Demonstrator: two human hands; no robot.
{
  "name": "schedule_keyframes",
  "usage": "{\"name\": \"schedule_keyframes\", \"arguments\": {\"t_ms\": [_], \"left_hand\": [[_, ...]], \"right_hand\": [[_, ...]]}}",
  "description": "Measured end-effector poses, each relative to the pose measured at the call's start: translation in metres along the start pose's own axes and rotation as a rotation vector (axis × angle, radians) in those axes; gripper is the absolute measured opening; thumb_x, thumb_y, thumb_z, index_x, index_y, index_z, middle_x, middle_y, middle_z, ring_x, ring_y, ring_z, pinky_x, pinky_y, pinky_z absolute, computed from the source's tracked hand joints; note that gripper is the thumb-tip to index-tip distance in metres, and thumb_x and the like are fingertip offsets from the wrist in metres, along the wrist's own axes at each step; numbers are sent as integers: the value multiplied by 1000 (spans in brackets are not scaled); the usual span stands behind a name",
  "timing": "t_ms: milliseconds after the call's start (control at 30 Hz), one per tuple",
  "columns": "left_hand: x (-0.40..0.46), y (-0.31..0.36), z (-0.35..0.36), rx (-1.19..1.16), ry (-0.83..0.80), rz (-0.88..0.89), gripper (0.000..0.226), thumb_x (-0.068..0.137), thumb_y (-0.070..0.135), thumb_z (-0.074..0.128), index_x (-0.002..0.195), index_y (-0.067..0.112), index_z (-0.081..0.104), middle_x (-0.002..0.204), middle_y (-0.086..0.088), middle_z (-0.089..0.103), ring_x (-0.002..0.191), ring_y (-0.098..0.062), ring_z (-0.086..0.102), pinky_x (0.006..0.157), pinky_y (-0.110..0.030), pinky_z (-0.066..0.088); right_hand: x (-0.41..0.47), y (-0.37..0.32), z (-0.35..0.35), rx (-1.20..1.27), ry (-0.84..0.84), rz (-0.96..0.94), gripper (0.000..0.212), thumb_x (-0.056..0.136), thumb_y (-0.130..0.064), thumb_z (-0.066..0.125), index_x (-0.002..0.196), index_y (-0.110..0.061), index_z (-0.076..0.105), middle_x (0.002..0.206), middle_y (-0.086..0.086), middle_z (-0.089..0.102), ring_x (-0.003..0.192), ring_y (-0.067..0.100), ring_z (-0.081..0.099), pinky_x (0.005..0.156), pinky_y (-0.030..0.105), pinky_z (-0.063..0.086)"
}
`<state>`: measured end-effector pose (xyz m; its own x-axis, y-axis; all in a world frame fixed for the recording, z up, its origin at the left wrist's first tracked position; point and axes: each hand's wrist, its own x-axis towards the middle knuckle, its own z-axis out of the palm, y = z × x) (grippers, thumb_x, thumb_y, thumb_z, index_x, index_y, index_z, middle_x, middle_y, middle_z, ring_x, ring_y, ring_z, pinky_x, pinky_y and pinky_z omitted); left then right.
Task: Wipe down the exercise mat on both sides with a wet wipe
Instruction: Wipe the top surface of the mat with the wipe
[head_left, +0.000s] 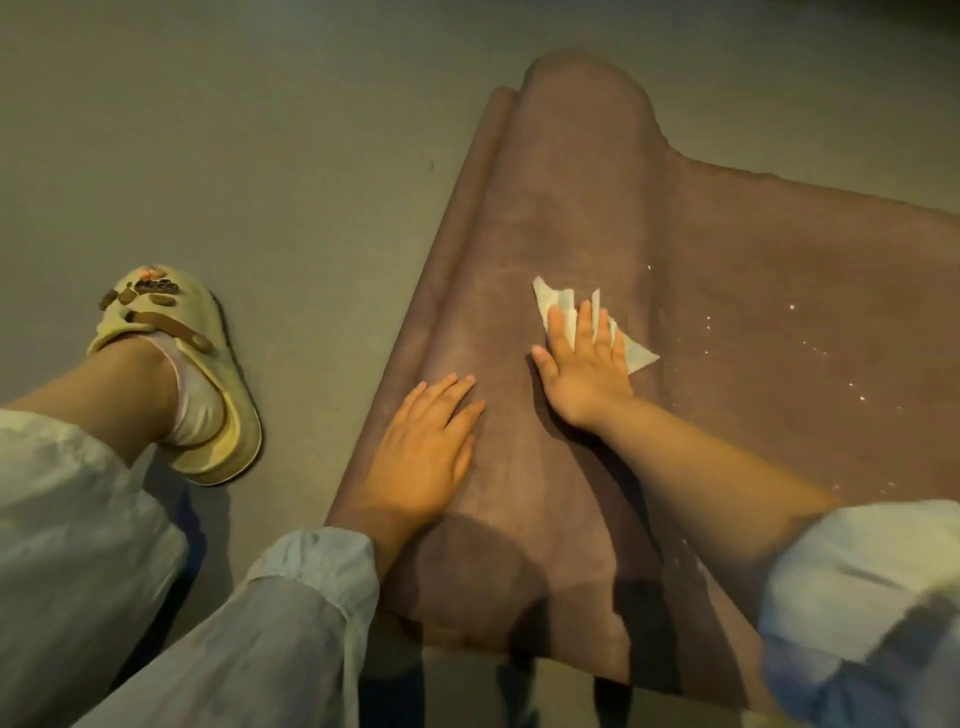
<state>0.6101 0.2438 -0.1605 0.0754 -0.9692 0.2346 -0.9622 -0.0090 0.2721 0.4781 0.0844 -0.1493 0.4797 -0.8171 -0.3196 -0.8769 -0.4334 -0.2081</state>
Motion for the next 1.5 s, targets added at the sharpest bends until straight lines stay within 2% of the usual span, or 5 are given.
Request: {"name": "schedule_keyframes", "arguments": {"t_ms": [500,700,1100,1267,1500], "left_hand": [[1,-7,-11,-527,383,-385,19,90,4,39,92,-5,55,98,-14,49,89,1,39,88,-1,29],[8,2,-30,-410,440,-531,23,87,3,38,96,-6,57,100,-23,53,91,-29,51,82,-21,33],[6,66,-29,-482,73,-251,19,92,-3,47,103,0,62,100,-3,53,77,1,49,71,5,31],[4,108,-19,-679,-197,-250,17,95,3,47,103,6,62,102,-6,56,95,-23,62,88,-36,51],[30,162,-33,-1068,-418,-359,20,93,8,53,112,7,58,99,-4,61,80,2,61,70,-6,47]], "right_hand": [[21,-79,11,-8,-84,-384,54,100,-48,15,149,-35,-3,158,-4,-16,142,31,-21,112,49,-14],[-87,-83,46,83,-167,-505,61,100,-39,27,148,-32,-10,158,-5,-14,142,29,-20,112,44,-15],[-207,10,64,-85,-89,-630,59,100,-48,22,151,-24,5,159,1,-3,145,23,-12,99,32,-31],[-220,53,52,74,-13,-454,59,99,-50,23,151,-28,4,155,-10,-12,137,11,-28,110,32,-21],[-219,85,21,824,-4,-192,61,88,3,53,127,-43,44,128,-17,48,118,-2,43,89,-6,25]]}}
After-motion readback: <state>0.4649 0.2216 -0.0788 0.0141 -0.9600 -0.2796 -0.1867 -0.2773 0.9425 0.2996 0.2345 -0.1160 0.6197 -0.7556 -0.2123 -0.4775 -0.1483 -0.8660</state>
